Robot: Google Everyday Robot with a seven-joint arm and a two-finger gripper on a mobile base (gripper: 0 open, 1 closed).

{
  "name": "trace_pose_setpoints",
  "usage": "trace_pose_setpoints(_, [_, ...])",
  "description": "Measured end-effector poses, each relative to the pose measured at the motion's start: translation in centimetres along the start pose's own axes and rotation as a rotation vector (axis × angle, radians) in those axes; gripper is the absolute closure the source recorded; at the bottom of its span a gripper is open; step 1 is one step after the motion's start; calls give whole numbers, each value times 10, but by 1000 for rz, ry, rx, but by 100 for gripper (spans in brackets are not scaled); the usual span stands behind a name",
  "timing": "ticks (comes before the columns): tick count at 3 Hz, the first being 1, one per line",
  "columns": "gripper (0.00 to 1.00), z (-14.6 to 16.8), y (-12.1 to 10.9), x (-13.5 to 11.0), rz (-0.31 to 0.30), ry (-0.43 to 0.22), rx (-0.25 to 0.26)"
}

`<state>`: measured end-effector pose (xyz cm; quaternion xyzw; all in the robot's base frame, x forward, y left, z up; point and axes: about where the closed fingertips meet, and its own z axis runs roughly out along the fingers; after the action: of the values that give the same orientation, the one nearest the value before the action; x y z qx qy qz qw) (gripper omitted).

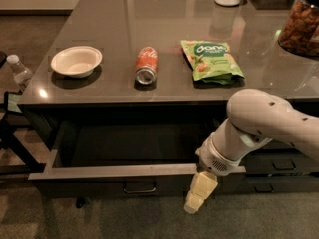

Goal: Open top drawer

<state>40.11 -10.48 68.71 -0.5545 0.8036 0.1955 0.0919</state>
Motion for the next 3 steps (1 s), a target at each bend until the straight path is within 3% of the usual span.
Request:
trace_pose_setpoints(2, [0,38,2,12,50,35,-84])
trace_pose_setpoints(3, [0,37,2,12,50,35,-84])
